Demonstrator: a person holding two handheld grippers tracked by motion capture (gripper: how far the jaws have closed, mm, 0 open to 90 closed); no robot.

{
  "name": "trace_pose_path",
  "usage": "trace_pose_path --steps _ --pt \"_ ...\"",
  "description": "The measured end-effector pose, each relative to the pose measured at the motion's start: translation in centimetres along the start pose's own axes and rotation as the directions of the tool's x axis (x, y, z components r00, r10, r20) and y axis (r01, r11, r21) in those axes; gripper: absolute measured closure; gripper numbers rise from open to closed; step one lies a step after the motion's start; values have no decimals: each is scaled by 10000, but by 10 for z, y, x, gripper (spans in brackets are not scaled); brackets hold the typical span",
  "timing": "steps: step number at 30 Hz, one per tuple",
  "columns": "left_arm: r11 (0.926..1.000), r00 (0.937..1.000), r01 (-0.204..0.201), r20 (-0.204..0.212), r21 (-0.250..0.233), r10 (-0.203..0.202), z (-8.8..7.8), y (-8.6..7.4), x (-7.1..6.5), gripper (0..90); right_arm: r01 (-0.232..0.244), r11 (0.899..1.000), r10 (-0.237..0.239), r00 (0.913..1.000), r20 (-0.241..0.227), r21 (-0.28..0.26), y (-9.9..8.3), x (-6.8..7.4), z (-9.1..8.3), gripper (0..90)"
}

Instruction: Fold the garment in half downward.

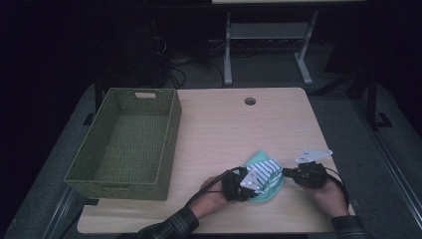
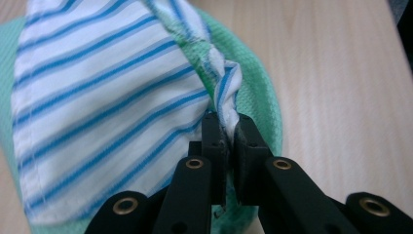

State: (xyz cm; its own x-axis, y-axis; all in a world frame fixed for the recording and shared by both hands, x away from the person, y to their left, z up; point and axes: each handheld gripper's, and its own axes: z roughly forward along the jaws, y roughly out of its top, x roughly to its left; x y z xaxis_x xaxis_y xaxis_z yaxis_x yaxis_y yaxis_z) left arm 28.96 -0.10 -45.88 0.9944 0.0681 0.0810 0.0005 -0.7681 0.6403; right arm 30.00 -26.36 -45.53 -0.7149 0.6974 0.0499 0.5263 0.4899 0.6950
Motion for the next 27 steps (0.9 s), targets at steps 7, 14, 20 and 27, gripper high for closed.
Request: trace_pose_path --steps 7,14,20,27 --pt "9965 9974 402 -621 737 -357 -21 -17 22 803 37 9998 -37 10000 11 -206 8 -7 3 900" --pt "9945 9923 1046 -661 -2 -1044 -52 -25 30 570 201 9987 -214 9994 -258 -476 22 -6 8 900" --pt "9770 9747 1927 -974 -911 -2013 -71 -26 43 689 304 9947 -344 9987 -387 -983 47 -7 8 900" --pt "9652 9631 2521 -788 -699 -2572 -50 -23 42 859 612 9939 -704 9925 -1003 -918 60 7 24 900"
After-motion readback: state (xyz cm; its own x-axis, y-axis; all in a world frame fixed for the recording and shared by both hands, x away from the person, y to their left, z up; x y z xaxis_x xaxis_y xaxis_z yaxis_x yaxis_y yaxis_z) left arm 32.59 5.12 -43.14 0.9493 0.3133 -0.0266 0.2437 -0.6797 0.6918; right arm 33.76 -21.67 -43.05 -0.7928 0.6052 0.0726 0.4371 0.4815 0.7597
